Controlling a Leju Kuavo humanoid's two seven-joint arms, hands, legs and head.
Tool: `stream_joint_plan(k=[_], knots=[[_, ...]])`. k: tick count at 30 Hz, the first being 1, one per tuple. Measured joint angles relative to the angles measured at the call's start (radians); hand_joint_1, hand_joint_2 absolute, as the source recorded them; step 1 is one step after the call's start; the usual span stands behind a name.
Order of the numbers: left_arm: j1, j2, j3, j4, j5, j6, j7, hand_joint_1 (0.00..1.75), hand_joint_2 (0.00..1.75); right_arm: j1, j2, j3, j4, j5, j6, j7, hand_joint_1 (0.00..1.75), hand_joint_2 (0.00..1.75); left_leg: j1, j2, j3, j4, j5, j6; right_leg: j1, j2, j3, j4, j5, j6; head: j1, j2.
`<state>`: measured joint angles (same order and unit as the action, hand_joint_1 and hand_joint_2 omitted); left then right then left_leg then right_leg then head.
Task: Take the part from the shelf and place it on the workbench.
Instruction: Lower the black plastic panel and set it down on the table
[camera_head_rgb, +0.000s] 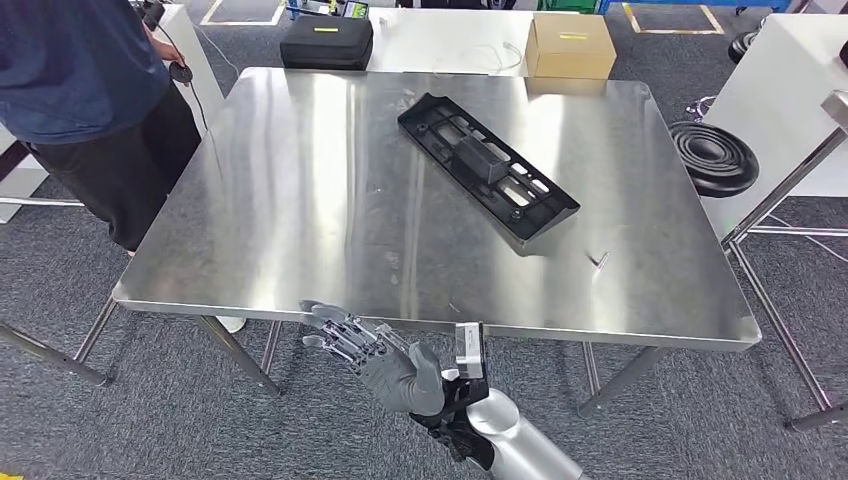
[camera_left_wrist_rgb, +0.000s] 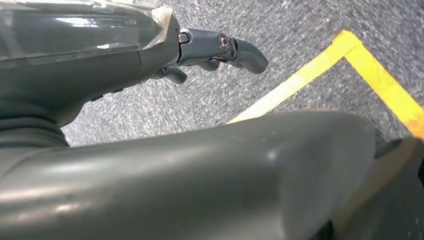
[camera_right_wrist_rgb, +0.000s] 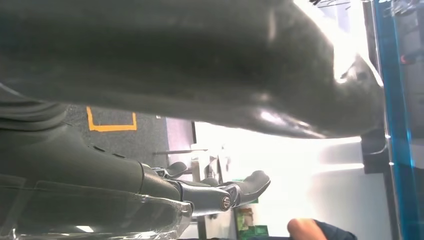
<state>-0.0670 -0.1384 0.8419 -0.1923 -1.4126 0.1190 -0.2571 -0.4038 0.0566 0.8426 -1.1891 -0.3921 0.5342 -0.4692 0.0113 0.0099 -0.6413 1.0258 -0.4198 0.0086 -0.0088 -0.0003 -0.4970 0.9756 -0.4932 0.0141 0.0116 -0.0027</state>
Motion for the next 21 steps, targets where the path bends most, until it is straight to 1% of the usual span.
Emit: stream_joint_plan(k=[1,3,4,5,6,7,8,9,10,11,12,13,14,15,16,17,18,19,20,21], knots=[[0.000,0.000,0.000,0.000,-0.001,-0.002,-0.001,0.00,0.00,0.000,0.001,0.000,0.000,0.002,-0.002,0.000,0.00,0.00,0.001,-0.003,-0.016,0.039,-0.039,-0.004,-0.005,-0.001,-0.007,-0.002,0.011,-0.010,-0.001,0.000],[0.000,0.001,0.000,0.000,-0.002,-0.003,-0.002,0.00,0.00,0.002,0.001,-0.002,0.001,0.006,-0.006,0.000,0.00,0.00,0.003,-0.007,-0.057,0.165,-0.133,-0.011,-0.003,-0.002,-0.030,0.000,0.031,-0.021,-0.004,0.000],[0.000,0.001,0.000,0.000,-0.003,-0.003,-0.002,0.00,0.00,0.004,0.001,-0.002,0.002,0.008,-0.008,0.000,0.00,0.00,0.003,-0.008,-0.072,0.225,-0.160,-0.014,-0.002,-0.002,-0.043,0.001,0.040,-0.020,-0.004,0.000],[0.000,0.001,0.000,0.000,-0.004,-0.003,-0.002,0.00,0.00,0.006,0.001,-0.003,0.003,0.009,-0.011,0.000,0.00,0.00,0.005,-0.009,-0.074,0.259,-0.166,-0.017,-0.002,-0.002,-0.056,0.004,0.049,-0.018,-0.004,0.000],[0.000,0.001,0.000,0.000,-0.005,-0.003,-0.002,0.00,0.00,0.008,0.001,-0.004,0.004,0.009,-0.012,0.000,0.00,0.00,0.007,-0.008,-0.058,0.259,-0.153,-0.018,-0.002,-0.002,-0.068,0.007,0.056,-0.015,-0.004,0.000],[0.000,0.002,0.000,0.000,-0.006,-0.003,-0.002,0.00,0.00,0.009,0.001,-0.005,0.005,0.010,-0.013,0.000,0.00,0.00,0.009,-0.008,-0.021,0.218,-0.128,-0.018,-0.003,-0.002,-0.080,0.010,0.062,-0.011,-0.004,0.000],[-0.001,0.002,0.000,0.000,-0.007,-0.003,-0.002,0.00,0.00,0.009,0.001,-0.007,0.005,0.010,-0.014,-0.001,0.00,0.00,0.013,-0.008,0.031,0.151,-0.105,-0.019,-0.003,-0.002,-0.089,0.015,0.068,-0.007,-0.004,0.000],[-0.002,0.003,0.000,0.000,-0.008,-0.003,-0.002,0.00,0.00,0.009,0.002,-0.009,0.006,0.010,-0.015,-0.001,0.00,0.00,0.013,-0.010,0.081,0.078,-0.094,-0.017,-0.002,-0.001,-0.099,0.021,0.073,-0.002,-0.004,0.000],[-0.003,0.003,0.000,0.000,-0.008,-0.003,-0.002,0.00,0.00,0.009,0.003,-0.011,0.006,0.011,-0.016,-0.001,0.00,0.00,0.013,-0.013,0.117,0.023,-0.090,-0.013,0.000,-0.001,-0.105,0.025,0.079,0.004,-0.003,0.000],[-0.004,0.003,0.000,0.000,-0.008,-0.003,-0.002,0.00,0.00,0.009,0.005,-0.013,0.006,0.012,-0.017,-0.001,0.00,0.00,0.010,-0.016,0.135,-0.008,-0.093,-0.009,0.001,-0.001,-0.110,0.028,0.084,0.011,-0.002,0.000],[-0.004,0.003,0.000,0.000,-0.008,-0.003,-0.002,0.00,0.00,0.008,0.006,-0.015,0.006,0.013,-0.017,-0.001,0.00,0.00,0.006,-0.018,0.135,-0.016,-0.094,-0.002,0.002,-0.001,-0.113,0.028,0.091,0.019,-0.001,0.000],[-0.004,0.003,0.000,0.000,-0.008,-0.003,-0.002,0.00,0.00,0.009,0.007,-0.016,0.006,0.013,-0.017,-0.001,0.00,0.00,0.003,-0.018,0.127,-0.017,-0.087,0.007,0.002,-0.001,-0.115,0.026,0.099,0.028,0.000,0.000],[-0.004,0.003,0.000,0.000,-0.008,-0.004,-0.002,0.00,0.00,0.009,0.007,-0.018,0.007,0.013,-0.017,-0.001,0.00,0.00,0.003,-0.016,0.121,-0.020,-0.079,0.016,0.000,0.000,-0.121,0.029,0.098,0.034,0.000,0.000],[-0.004,0.003,0.000,0.000,-0.007,-0.004,-0.002,0.00,0.00,0.009,0.007,-0.019,0.007,0.014,-0.018,-0.001,0.00,0.00,0.002,-0.013,0.112,-0.023,-0.067,0.026,-0.001,0.000,-0.132,0.043,0.083,0.035,0.001,0.000],[-0.004,0.003,0.000,0.000,-0.006,-0.004,-0.001,0.00,0.00,0.009,0.007,-0.021,0.008,0.014,-0.019,-0.001,0.00,0.00,0.003,-0.011,0.100,-0.025,-0.055,0.035,-0.001,0.000,-0.149,0.077,0.052,0.031,0.002,0.000],[-0.005,0.003,0.000,0.000,-0.005,-0.004,-0.001,0.00,0.00,0.009,0.006,-0.023,0.009,0.015,-0.020,-0.001,0.00,0.00,0.003,-0.009,0.087,-0.025,-0.042,0.041,-0.002,0.000,-0.170,0.134,0.007,0.024,0.004,0.000],[-0.004,0.003,0.000,0.000,-0.003,-0.004,0.000,0.00,0.00,0.009,0.007,-0.024,0.010,0.016,-0.022,-0.001,0.00,0.00,0.002,-0.008,0.071,-0.024,-0.030,0.044,-0.001,0.000,-0.192,0.205,-0.038,0.019,0.005,0.000],[-0.004,0.003,0.000,0.000,-0.001,-0.004,0.002,0.00,0.00,0.009,0.007,-0.024,0.012,0.017,-0.025,0.000,0.00,0.00,0.000,-0.006,0.055,-0.024,-0.019,0.046,-0.001,0.000,-0.208,0.273,-0.071,0.018,0.006,0.000],[-0.003,0.003,0.001,0.000,0.000,-0.003,0.003,0.00,0.00,0.009,0.007,-0.024,0.016,0.018,-0.028,0.000,0.00,0.00,-0.001,-0.004,0.039,-0.023,-0.007,0.046,-0.001,0.000,-0.211,0.319,-0.088,0.022,0.006,0.000],[-0.003,0.003,0.001,0.000,0.000,-0.002,0.004,0.00,0.00,0.010,0.007,-0.024,0.019,0.019,-0.031,0.001,0.00,0.00,-0.002,-0.003,0.025,-0.023,0.004,0.045,-0.001,0.000,-0.197,0.330,-0.086,0.029,0.006,0.000]])
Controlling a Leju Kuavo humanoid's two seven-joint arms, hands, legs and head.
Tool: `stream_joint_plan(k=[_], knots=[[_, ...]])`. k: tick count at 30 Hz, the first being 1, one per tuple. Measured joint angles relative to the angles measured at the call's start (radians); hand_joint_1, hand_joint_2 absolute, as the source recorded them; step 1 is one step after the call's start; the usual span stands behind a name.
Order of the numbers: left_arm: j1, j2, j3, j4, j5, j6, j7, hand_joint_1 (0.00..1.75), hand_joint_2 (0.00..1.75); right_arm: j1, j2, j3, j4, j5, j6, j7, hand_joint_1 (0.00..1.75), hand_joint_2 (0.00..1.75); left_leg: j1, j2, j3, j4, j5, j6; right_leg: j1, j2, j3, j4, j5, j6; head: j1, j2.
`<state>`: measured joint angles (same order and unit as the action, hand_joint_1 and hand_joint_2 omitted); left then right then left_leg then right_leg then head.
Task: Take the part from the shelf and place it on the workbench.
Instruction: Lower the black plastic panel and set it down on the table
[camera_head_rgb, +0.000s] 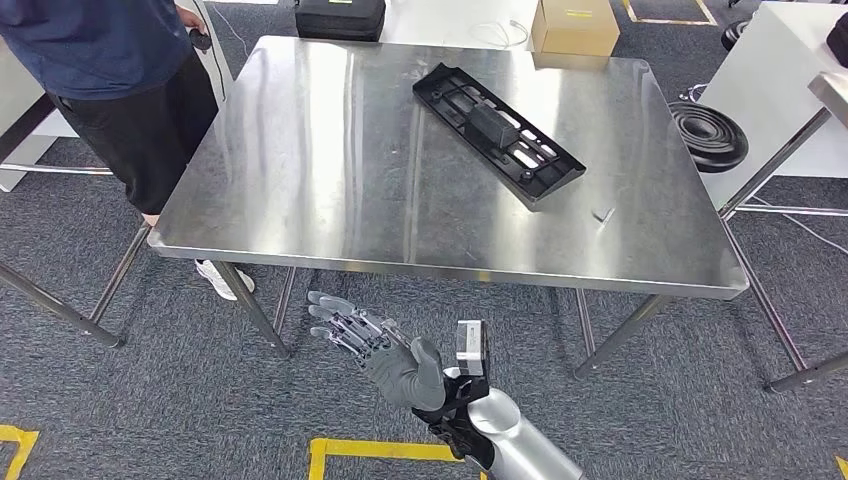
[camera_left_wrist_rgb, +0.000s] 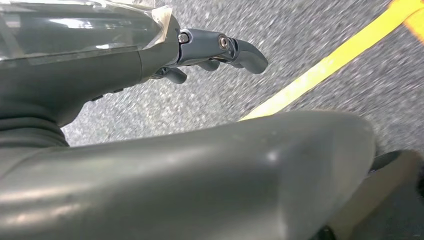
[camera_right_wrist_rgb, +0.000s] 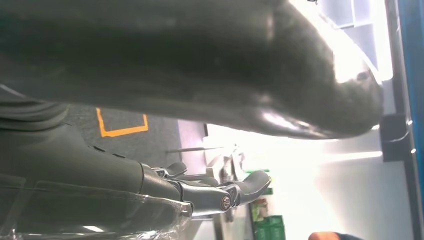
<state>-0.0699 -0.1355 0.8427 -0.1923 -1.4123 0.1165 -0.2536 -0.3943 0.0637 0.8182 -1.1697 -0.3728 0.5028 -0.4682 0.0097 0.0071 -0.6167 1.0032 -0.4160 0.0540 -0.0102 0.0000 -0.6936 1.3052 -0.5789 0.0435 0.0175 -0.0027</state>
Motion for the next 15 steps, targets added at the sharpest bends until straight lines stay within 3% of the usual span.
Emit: stream_joint_plan(k=[1,3,4,5,6,8,9,11,13,14,15], knots=[[0.000,0.000,0.000,0.000,0.000,0.001,0.000,0.00,0.00,0.000,0.000,0.000,0.004,0.001,-0.002,0.000,0.00,0.00,0.000,0.001,-0.013,0.000,0.010,-0.002,0.000,0.000,0.034,-0.030,0.015,0.008,0.000,0.000],[0.000,-0.001,0.000,0.000,0.000,0.001,0.001,0.00,0.00,-0.003,0.004,-0.001,0.009,0.002,-0.003,0.000,0.00,0.00,-0.001,0.000,-0.033,0.001,0.031,-0.008,0.002,0.000,0.149,-0.178,0.043,0.013,0.001,0.000],[0.000,-0.002,0.000,0.000,0.000,0.001,0.001,0.00,0.00,-0.006,0.006,-0.001,0.010,0.001,-0.003,0.000,0.00,0.00,-0.002,0.001,-0.040,0.001,0.041,-0.013,0.006,0.000,0.202,-0.253,0.045,0.009,-0.001,0.000],[0.000,-0.002,0.000,0.000,0.000,0.001,0.001,0.00,0.00,-0.008,0.009,-0.001,0.012,0.001,-0.004,0.000,0.00,0.00,-0.003,0.001,-0.044,-0.001,0.051,-0.018,0.009,0.000,0.235,-0.307,0.043,0.003,-0.001,0.000],[0.000,-0.003,0.000,0.000,0.000,0.001,0.001,0.00,0.00,-0.010,0.010,-0.002,0.013,0.002,-0.004,0.000,0.00,0.00,-0.004,0.002,-0.046,-0.003,0.061,-0.024,0.013,0.000,0.248,-0.333,0.039,-0.003,0.000,0.000],[0.001,-0.003,0.000,0.000,0.000,0.002,0.001,0.00,0.00,-0.010,0.011,-0.002,0.019,0.002,-0.007,0.001,0.00,0.00,-0.001,0.002,-0.050,-0.005,0.073,-0.036,0.010,0.000,0.235,-0.336,0.051,-0.014,0.002,0.000],[0.002,-0.003,0.000,0.000,0.000,0.002,0.002,0.00,0.00,-0.010,0.012,-0.002,0.023,0.002,-0.008,0.001,0.00,0.00,0.001,0.000,-0.056,0.004,0.058,-0.042,0.006,-0.001,0.228,-0.336,0.060,-0.022,0.002,0.000],[0.005,-0.002,0.000,0.000,0.000,0.002,0.002,0.00,0.00,-0.010,0.014,-0.001,0.030,0.003,-0.009,0.001,0.00,0.00,0.005,-0.005,-0.081,0.077,-0.027,-0.051,-0.003,-0.005,0.210,-0.338,0.082,-0.040,-0.001,0.000],[0.005,-0.002,0.000,0.000,-0.001,0.002,0.002,0.00,0.00,-0.009,0.015,-0.001,0.035,0.003,-0.010,0.001,0.00,0.00,0.006,-0.008,-0.114,0.206,-0.121,-0.059,-0.001,-0.007,0.187,-0.336,0.104,-0.047,-0.004,0.000],[0.005,-0.002,0.000,0.000,-0.001,0.002,0.002,0.00,0.00,-0.009,0.016,-0.001,0.038,0.003,-0.010,0.001,0.00,0.00,0.008,-0.009,-0.120,0.258,-0.136,-0.063,-0.001,-0.007,0.174,-0.333,0.115,-0.045,-0.004,0.000],[0.005,-0.002,0.000,0.000,-0.001,0.002,0.002,0.00,0.00,-0.009,0.016,-0.001,0.040,0.003,-0.010,0.001,0.00,0.00,0.011,-0.009,-0.114,0.284,-0.128,-0.066,-0.002,-0.008,0.159,-0.329,0.124,-0.041,-0.004,0.000]])
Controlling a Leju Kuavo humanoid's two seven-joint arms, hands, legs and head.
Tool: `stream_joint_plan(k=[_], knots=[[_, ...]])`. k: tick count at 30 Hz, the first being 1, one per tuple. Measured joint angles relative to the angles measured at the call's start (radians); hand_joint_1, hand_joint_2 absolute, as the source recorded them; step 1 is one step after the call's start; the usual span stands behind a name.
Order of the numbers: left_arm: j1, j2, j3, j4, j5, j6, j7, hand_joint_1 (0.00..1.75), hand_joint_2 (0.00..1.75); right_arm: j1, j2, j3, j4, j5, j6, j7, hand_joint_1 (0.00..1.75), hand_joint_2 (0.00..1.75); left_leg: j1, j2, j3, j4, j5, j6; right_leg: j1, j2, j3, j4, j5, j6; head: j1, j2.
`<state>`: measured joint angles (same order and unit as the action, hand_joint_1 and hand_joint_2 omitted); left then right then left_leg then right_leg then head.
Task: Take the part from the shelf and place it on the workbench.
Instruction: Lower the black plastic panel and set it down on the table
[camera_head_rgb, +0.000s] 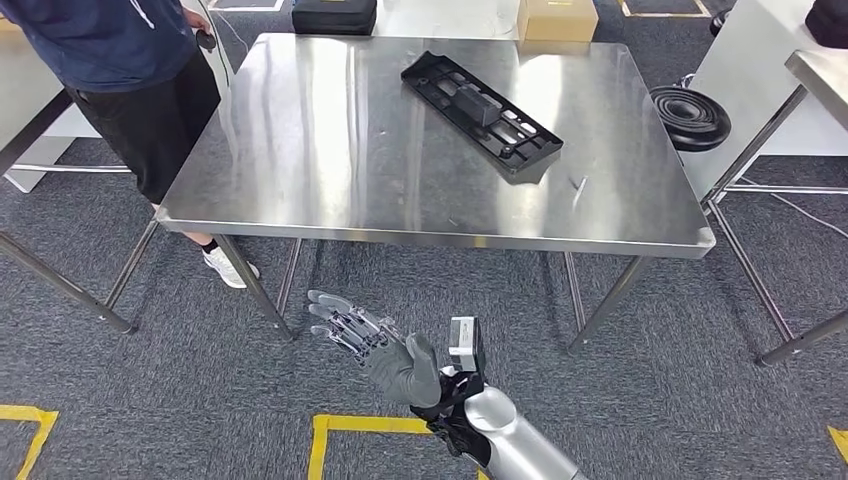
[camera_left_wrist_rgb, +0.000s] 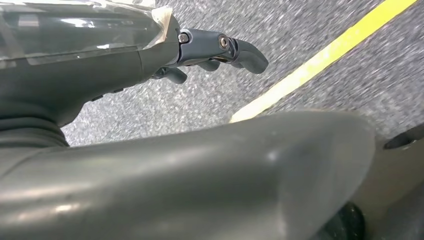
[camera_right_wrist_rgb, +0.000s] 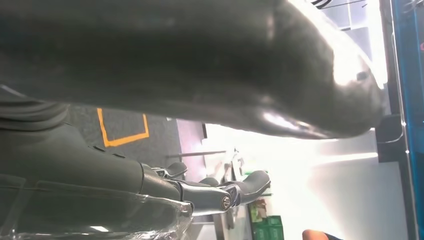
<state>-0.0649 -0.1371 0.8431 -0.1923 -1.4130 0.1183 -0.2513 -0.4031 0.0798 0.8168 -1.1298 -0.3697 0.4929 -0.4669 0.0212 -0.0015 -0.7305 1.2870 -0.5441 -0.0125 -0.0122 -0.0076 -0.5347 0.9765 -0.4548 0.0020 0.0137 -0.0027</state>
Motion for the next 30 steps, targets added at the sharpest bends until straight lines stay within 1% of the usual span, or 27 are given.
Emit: stream_joint_plan(k=[1,2,3,4,5,6,8,9,10,11,13,14,15,16,17,18,19,20,21,22,23,24,25,26,28,29,30], knots=[[0.000,0.000,0.000,0.000,0.000,0.000,0.000,0.00,0.00,0.000,0.000,0.000,0.002,0.000,0.000,0.000,0.00,0.00,0.004,0.000,0.025,-0.010,0.023,-0.003,-0.002,0.000,-0.016,0.007,0.007,0.005,0.000,0.000],[0.000,0.001,0.000,0.000,0.000,0.000,0.000,0.00,0.00,0.000,0.000,0.000,0.004,0.000,0.000,0.000,0.00,0.00,0.009,0.000,0.066,-0.055,0.049,-0.006,-0.004,0.000,-0.030,0.016,0.012,0.009,0.000,0.000],[-0.001,0.000,0.000,0.000,0.000,0.000,0.000,0.00,0.00,0.000,0.001,0.000,0.004,0.000,0.000,0.000,0.00,0.00,0.012,-0.001,0.116,-0.120,0.055,-0.011,-0.005,0.000,-0.044,0.025,0.017,0.014,-0.001,0.000],[-0.002,0.000,0.000,0.000,0.000,0.001,0.000,0.00,0.00,0.000,0.002,-0.001,0.005,0.000,0.000,0.000,0.00,0.00,0.013,-0.003,0.157,-0.181,0.054,-0.011,-0.004,0.000,-0.056,0.034,0.021,0.021,-0.001,0.000],[-0.003,0.000,0.000,0.000,0.000,0.001,0.000,0.00,0.00,-0.001,0.002,-0.001,0.005,0.000,0.000,0.000,0.00,0.00,0.012,-0.005,0.183,-0.225,0.047,-0.010,-0.002,0.000,-0.065,0.040,0.026,0.028,-0.001,0.000],[-0.003,-0.001,0.000,0.000,0.000,0.001,0.000,0.00,0.00,-0.001,0.003,-0.002,0.005,0.000,0.000,0.000,0.00,0.00,0.008,-0.008,0.191,-0.246,0.038,-0.007,0.000,0.000,-0.072,0.043,0.032,0.038,-0.001,0.000],[-0.002,0.000,0.000,0.000,0.000,0.001,0.001,0.00,0.00,-0.001,0.003,-0.002,0.007,0.006,-0.011,0.006,0.00,0.00,0.002,-0.006,0.180,-0.251,0.049,0.013,-0.002,0.000,-0.079,0.043,0.043,0.056,0.000,0.000],[-0.002,0.000,0.000,0.000,-0.001,0.001,0.002,0.00,0.00,-0.002,0.002,-0.002,0.013,0.018,-0.026,0.011,0.00,0.00,0.000,-0.004,0.172,-0.252,0.058,0.027,-0.003,0.001,-0.087,0.049,0.036,0.060,0.000,0.000],[-0.003,-0.001,0.000,0.000,-0.001,0.002,0.004,0.00,0.00,-0.004,0.001,-0.002,0.028,0.041,-0.047,0.014,0.00,0.00,0.000,-0.002,0.162,-0.255,0.068,0.041,-0.005,0.002,-0.101,0.071,0.014,0.058,0.002,0.000],[-0.003,-0.001,0.000,0.000,-0.002,0.003,0.006,0.00,0.00,-0.009,0.001,0.000,0.062,0.076,-0.071,0.012,0.00,0.00,-0.001,0.001,0.148,-0.257,0.081,0.052,-0.005,0.003,-0.120,0.113,-0.021,0.053,0.004,0.000],[-0.004,-0.002,0.000,0.000,-0.006,0.006,0.008,0.00,0.00,-0.018,0.003,0.008,0.180,0.160,-0.107,0.000,0.00,0.00,-0.004,0.002,0.117,-0.256,0.104,0.063,-0.005,0.004,-0.158,0.237,-0.102,0.041,0.007,0.000],[-0.003,-0.003,0.000,0.000,-0.009,0.007,0.008,0.00,0.00,-0.020,0.003,0.016,0.256,0.201,-0.116,-0.002,0.00,0.00,-0.006,0.002,0.101,-0.256,0.117,0.064,-0.004,0.004,-0.165,0.292,-0.124,0.042,0.007,0.000],[-0.003,-0.004,0.000,0.000,-0.013,0.007,0.009,0.00,0.00,-0.016,0.002,0.026,0.332,0.235,-0.122,0.009,0.00,0.00,-0.008,0.002,0.086,-0.255,0.129,0.065,-0.003,0.004,-0.158,0.320,-0.127,0.047,0.007,0.000],[-0.002,-0.004,0.000,0.000,-0.017,0.007,0.010,0.00,0.00,-0.009,0.001,0.038,0.409,0.267,-0.133,0.038,0.00,0.00,-0.009,0.001,0.072,-0.255,0.140,0.064,-0.002,0.004,-0.135,0.315,-0.113,0.055,0.007,0.000],[-0.002,-0.004,-0.001,0.000,-0.021,0.007,0.012,0.00,0.00,0.003,-0.002,0.050,0.479,0.297,-0.154,0.082,0.00,0.00,-0.009,0.000,0.059,-0.255,0.151,0.063,0.000,0.005,-0.093,0.275,-0.092,0.061,0.007,0.000],[-0.002,-0.005,-0.002,0.000,-0.025,0.007,0.014,0.00,0.00,0.016,-0.004,0.064,0.544,0.325,-0.185,0.137,0.00,0.00,-0.009,-0.001,0.049,-0.255,0.162,0.061,0.004,0.004,-0.039,0.209,-0.079,0.061,0.007,0.000],[-0.003,-0.006,-0.003,0.000,-0.028,0.007,0.017,0.00,0.00,0.030,-0.008,0.077,0.599,0.349,-0.221,0.192,0.00,0.00,-0.009,-0.002,0.042,-0.254,0.172,0.057,0.009,0.004,0.019,0.129,-0.081,0.055,0.007,0.000],[-0.003,-0.007,-0.003,0.000,-0.031,0.007,0.019,0.00,0.00,0.044,-0.013,0.089,0.645,0.366,-0.255,0.243,0.00,0.00,-0.009,-0.002,0.038,-0.257,0.182,0.052,0.015,0.004,0.061,0.065,-0.089,0.047,0.006,0.000],[-0.003,-0.008,-0.004,0.000,-0.035,0.007,0.020,0.00,0.00,0.058,-0.018,0.099,0.686,0.374,-0.284,0.292,0.00,0.00,-0.009,0.000,0.037,-0.260,0.192,0.046,0.020,0.004,0.084,0.021,-0.099,0.038,0.008,0.000],[-0.003,-0.008,-0.005,0.000,-0.040,0.007,0.021,0.00,0.00,0.071,-0.024,0.105,0.723,0.377,-0.307,0.346,0.00,0.00,-0.008,0.001,0.037,-0.265,0.203,0.039,0.024,0.005,0.090,0.001,-0.102,0.030,0.010,0.000],[-0.002,-0.008,-0.007,0.000,-0.046,0.007,0.020,0.00,0.00,0.087,-0.028,0.111,0.756,0.379,-0.329,0.408,0.00,0.00,-0.007,0.002,0.038,-0.272,0.214,0.032,0.021,0.005,0.082,-0.002,-0.092,0.024,0.012,0.000],[-0.002,-0.007,-0.010,0.000,-0.052,0.006,0.018,0.00,0.00,0.104,-0.033,0.116,0.786,0.381,-0.352,0.472,0.00,0.00,-0.007,0.002,0.036,-0.272,0.211,0.027,0.017,0.004,0.077,-0.006,-0.081,0.018,0.014,0.000],[-0.001,-0.006,-0.013,0.000,-0.057,0.006,0.015,0.00,0.00,0.124,-0.039,0.121,0.813,0.384,-0.377,0.532,0.00,0.00,-0.006,0.001,0.030,-0.260,0.187,0.023,0.012,0.002,0.069,-0.009,-0.068,0.008,0.013,0.000],[0.001,-0.005,-0.016,0.000,-0.061,0.006,0.012,0.00,0.00,0.144,-0.046,0.125,0.835,0.384,-0.403,0.584,0.00,0.00,-0.005,0.000,0.021,-0.229,0.143,0.019,0.005,-0.001,0.059,-0.012,-0.054,0.001,0.011,0.000],[0.003,-0.003,-0.021,0.000,-0.064,0.005,0.008,0.00,0.00,0.186,-0.063,0.129,0.873,0.376,-0.455,0.658,0.00,0.00,-0.002,-0.001,-0.001,-0.109,0.027,0.012,0.004,-0.006,0.035,-0.011,-0.031,-0.007,0.007,0.000],[0.003,-0.002,-0.023,0.000,-0.064,0.005,0.007,0.00,0.00,0.204,-0.072,0.129,0.890,0.367,-0.475,0.683,0.00,0.00,0.000,-0.001,-0.008,-0.045,-0.008,0.007,0.004,-0.008,0.022,-0.009,-0.019,-0.006,0.006,0.000],[0.003,-0.001,-0.026,0.000,-0.064,0.005,0.007,0.00,0.00,0.218,-0.081,0.128,0.904,0.356,-0.490,0.700,0.00,0.00,0.002,-0.001,-0.006,0.001,-0.017,0.002,0.003,-0.010,0.007,-0.006,-0.009,-0.003,0.006,0.000]])
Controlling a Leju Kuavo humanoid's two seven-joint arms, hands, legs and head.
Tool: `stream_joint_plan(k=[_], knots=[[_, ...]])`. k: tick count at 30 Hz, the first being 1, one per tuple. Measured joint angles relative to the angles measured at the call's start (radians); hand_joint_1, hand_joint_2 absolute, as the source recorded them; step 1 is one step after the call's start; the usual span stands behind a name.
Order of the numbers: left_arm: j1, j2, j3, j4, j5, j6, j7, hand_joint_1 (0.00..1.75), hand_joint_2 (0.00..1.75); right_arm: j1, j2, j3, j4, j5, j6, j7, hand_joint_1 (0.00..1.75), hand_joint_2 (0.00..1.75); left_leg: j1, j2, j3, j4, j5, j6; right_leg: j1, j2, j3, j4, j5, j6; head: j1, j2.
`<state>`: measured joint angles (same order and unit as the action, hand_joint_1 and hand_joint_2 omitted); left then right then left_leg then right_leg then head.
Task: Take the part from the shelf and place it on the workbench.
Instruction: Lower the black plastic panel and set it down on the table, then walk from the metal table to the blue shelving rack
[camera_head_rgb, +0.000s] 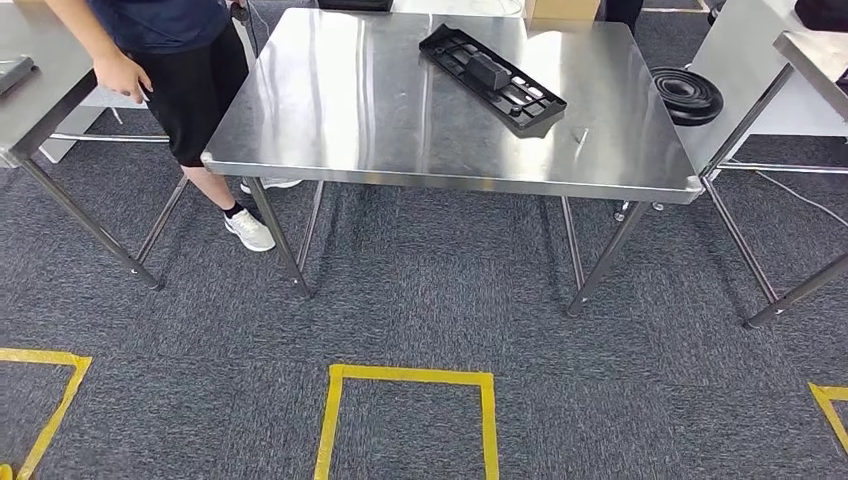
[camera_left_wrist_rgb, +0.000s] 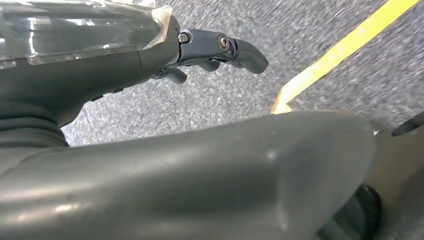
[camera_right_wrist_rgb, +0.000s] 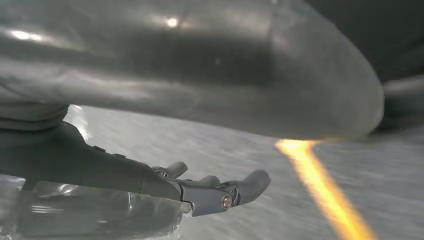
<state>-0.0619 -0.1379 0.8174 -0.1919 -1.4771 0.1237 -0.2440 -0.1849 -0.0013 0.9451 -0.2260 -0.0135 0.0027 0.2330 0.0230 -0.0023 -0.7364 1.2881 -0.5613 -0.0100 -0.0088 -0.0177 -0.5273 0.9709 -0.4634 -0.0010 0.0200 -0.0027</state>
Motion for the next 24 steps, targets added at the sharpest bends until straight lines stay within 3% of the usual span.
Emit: stream_joint_plan(k=[1,3,5,6,8,10,12,14,15,16,17,18,19,20,21,22,24], knots=[[0.000,0.001,-0.002,0.000,0.000,0.000,0.000,0.00,0.00,0.012,-0.008,-0.002,0.011,-0.014,-0.011,0.009,0.00,0.00,0.003,0.000,0.017,0.014,0.014,-0.003,-0.001,-0.001,-0.015,0.005,0.010,0.004,0.000,0.000],[-0.001,0.003,-0.004,0.000,0.000,0.000,0.000,0.00,0.00,0.029,-0.018,-0.011,0.027,-0.049,-0.031,0.015,0.00,0.00,0.010,0.000,0.103,-0.061,0.056,-0.007,-0.005,0.000,-0.048,0.020,0.025,0.016,-0.001,0.000],[-0.005,0.003,-0.006,0.000,0.000,0.000,-0.001,0.00,0.00,0.042,-0.025,-0.028,0.036,-0.079,-0.049,0.011,0.00,0.00,0.009,-0.003,0.205,-0.197,0.044,-0.006,-0.005,0.003,-0.074,0.036,0.038,0.030,-0.001,0.000],[-0.007,0.003,-0.007,0.000,0.000,0.000,-0.001,0.00,0.00,0.047,-0.027,-0.037,0.040,-0.089,-0.056,0.009,0.00,0.00,0.006,-0.005,0.232,-0.242,0.029,-0.002,-0.003,0.003,-0.082,0.042,0.044,0.038,0.000,0.000],[-0.007,0.004,-0.008,0.000,0.000,0.000,-0.001,0.00,0.00,0.055,-0.029,-0.051,0.046,-0.103,-0.066,0.006,0.00,0.00,-0.003,-0.005,0.235,-0.269,0.022,0.015,-0.003,0.003,-0.089,0.042,0.060,0.055,0.002,0.000],[-0.006,0.005,-0.008,0.000,0.000,0.000,-0.004,0.00,0.00,0.064,-0.030,-0.060,0.053,-0.108,-0.073,0.005,0.00,0.00,-0.007,0.001,0.215,-0.272,0.042,0.041,-0.007,0.006,-0.102,0.058,0.045,0.061,0.003,0.000],[-0.007,0.005,-0.008,0.000,0.000,0.000,-0.008,0.00,0.00,0.073,-0.027,-0.067,0.056,-0.111,-0.077,0.003,0.00,0.00,-0.006,0.006,0.186,-0.274,0.067,0.060,-0.011,0.009,-0.135,0.137,-0.033,0.053,0.008,0.000],[-0.007,0.005,-0.007,0.000,0.001,0.000,-0.011,0.00,0.00,0.076,-0.024,-0.075,0.058,-0.118,-0.081,0.001,0.00,0.00,-0.008,0.009,0.155,-0.274,0.093,0.063,-0.011,0.012,-0.167,0.269,-0.116,0.050,0.013,0.000],[-0.007,0.005,-0.007,0.000,0.002,0.000,-0.011,0.00,0.00,0.076,-0.024,-0.078,0.058,-0.123,-0.084,0.000,0.00,0.00,-0.009,0.011,0.138,-0.273,0.107,0.062,-0.011,0.013,-0.169,0.320,-0.132,0.057,0.013,0.000],[-0.007,0.005,-0.007,0.000,0.003,0.000,-0.011,0.00,0.00,0.076,-0.024,-0.081,0.059,-0.127,-0.086,0.000,0.00,0.00,-0.009,0.013,0.121,-0.272,0.121,0.060,-0.011,0.014,-0.157,0.344,-0.127,0.068,0.013,0.000],[-0.006,0.005,-0.007,0.000,0.004,0.000,-0.011,0.00,0.00,0.076,-0.024,-0.084,0.059,-0.130,-0.088,0.000,0.00,0.00,-0.008,0.015,0.106,-0.272,0.135,0.057,-0.012,0.014,-0.125,0.331,-0.107,0.081,0.014,0.000],[-0.006,0.004,-0.007,0.000,0.004,0.000,-0.011,0.00,0.00,0.076,-0.024,-0.087,0.060,-0.132,-0.089,0.000,0.00,0.00,-0.007,0.016,0.091,-0.271,0.149,0.053,-0.012,0.014,-0.075,0.280,-0.085,0.090,0.014,0.000],[-0.007,0.004,-0.007,-0.001,0.005,0.000,-0.011,0.00,0.00,0.075,-0.024,-0.089,0.060,-0.134,-0.089,0.000,0.00,0.00,-0.007,0.016,0.079,-0.271,0.161,0.048,-0.013,0.015,-0.011,0.201,-0.076,0.093,0.015,0.000],[-0.007,0.004,-0.007,-0.001,0.005,-0.001,-0.011,0.00,0.00,0.073,-0.024,-0.092,0.061,-0.136,-0.090,0.000,0.00,0.00,-0.008,0.016,0.070,-0.270,0.173,0.041,-0.010,0.016,0.053,0.112,-0.082,0.088,0.015,0.000],[-0.007,0.004,-0.007,-0.001,0.005,-0.003,-0.011,0.00,0.00,0.072,-0.023,-0.096,0.061,-0.142,-0.090,0.000,0.00,0.00,-0.009,0.016,0.066,-0.271,0.186,0.034,-0.006,0.018,0.097,0.043,-0.095,0.078,0.015,0.000],[-0.008,0.004,-0.007,-0.001,0.007,-0.007,-0.011,0.00,0.00,0.071,-0.023,-0.101,0.061,-0.152,-0.091,0.000,0.00,0.00,-0.010,0.017,0.064,-0.274,0.198,0.028,-0.002,0.019,0.121,0.001,-0.108,0.067,0.015,0.000],[-0.007,0.005,-0.007,-0.001,0.010,-0.024,-0.010,0.00,0.00,0.072,-0.023,-0.118,0.062,-0.189,-0.091,0.000,0.00,0.00,-0.008,0.017,0.062,-0.282,0.216,0.015,-0.002,0.019,0.113,-0.011,-0.103,0.045,0.015,0.000]])
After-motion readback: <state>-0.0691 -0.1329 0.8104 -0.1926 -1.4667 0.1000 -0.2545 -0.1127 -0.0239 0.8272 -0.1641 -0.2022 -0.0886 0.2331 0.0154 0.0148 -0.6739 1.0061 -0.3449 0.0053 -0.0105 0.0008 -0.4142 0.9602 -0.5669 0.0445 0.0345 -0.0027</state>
